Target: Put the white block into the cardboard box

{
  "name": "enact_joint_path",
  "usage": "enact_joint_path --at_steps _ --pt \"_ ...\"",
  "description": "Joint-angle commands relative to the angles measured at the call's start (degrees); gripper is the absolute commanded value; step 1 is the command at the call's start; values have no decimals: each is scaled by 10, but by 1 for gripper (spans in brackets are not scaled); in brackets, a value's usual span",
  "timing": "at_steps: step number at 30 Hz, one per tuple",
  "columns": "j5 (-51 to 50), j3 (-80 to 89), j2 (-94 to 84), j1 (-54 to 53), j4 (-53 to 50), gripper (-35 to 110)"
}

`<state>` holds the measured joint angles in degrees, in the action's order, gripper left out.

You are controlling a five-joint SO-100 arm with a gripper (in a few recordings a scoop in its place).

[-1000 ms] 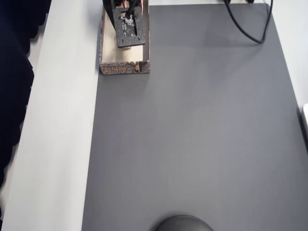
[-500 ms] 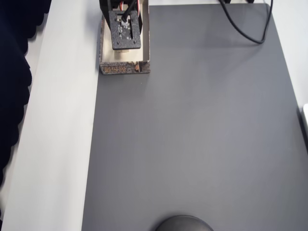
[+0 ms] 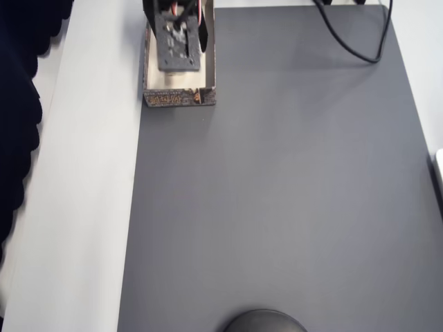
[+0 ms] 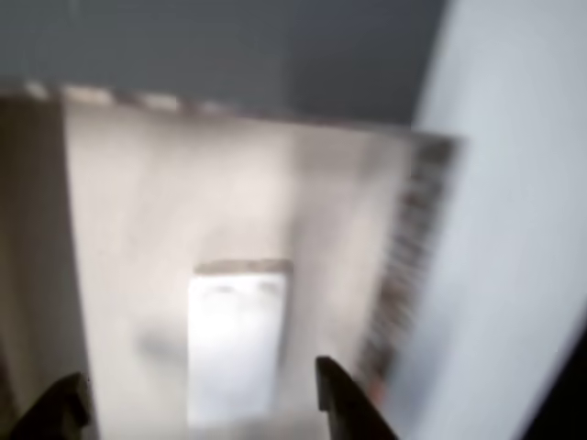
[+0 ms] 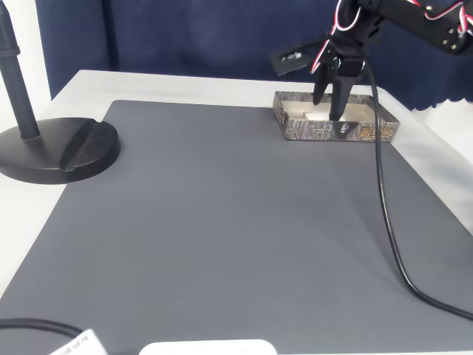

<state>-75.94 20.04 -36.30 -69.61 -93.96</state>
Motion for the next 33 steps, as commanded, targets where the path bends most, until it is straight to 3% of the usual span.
enact_joint_path --at_steps 1,10,14,21,33 --pt "11 7 -105 13 -6 34" --pt "27 70 -192 23 -11 32" --pt "54 172 -257 40 -21 20" --pt "158 339 -375 98 -26 -1" --pt "451 563 -570 262 -11 -2"
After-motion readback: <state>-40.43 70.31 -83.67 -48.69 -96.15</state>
